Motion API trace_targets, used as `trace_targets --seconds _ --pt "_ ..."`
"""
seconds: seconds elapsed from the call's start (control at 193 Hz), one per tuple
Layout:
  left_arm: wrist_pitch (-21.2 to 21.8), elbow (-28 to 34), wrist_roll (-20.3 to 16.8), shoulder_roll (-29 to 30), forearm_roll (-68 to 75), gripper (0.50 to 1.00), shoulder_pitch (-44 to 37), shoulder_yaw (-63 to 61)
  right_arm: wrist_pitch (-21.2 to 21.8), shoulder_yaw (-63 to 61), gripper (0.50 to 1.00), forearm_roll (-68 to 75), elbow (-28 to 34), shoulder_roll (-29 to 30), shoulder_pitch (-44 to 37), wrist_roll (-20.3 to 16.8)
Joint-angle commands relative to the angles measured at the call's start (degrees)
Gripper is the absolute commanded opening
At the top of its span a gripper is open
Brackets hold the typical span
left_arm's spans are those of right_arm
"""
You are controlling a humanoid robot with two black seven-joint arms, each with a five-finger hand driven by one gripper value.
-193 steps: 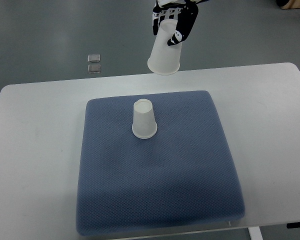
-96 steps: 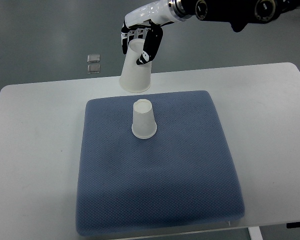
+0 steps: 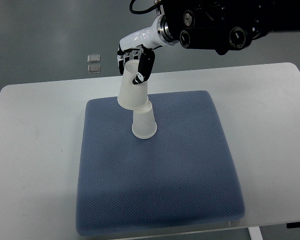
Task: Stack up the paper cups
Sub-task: 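Lower the held cup onto the upside-down cup on the pad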
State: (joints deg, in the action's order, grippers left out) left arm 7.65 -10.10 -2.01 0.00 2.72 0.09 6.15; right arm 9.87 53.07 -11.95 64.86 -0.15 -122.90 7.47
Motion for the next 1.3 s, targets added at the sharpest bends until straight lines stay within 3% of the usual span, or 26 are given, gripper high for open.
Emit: trace_targets --seconds 0.0,1.296 --pt "0.0 0.0 -0.01 0.0 0.0 1.0 0.0 -0.09 -0.38 0.19 0.613 0.0 0.0 0.07 0.21 0.0" --pt "0.0 0.0 -0.01 0.0 0.0 1.0 -0.09 0.0 -3.28 1.68 0.639 0.17 1.14 0.15 2.58 0.0"
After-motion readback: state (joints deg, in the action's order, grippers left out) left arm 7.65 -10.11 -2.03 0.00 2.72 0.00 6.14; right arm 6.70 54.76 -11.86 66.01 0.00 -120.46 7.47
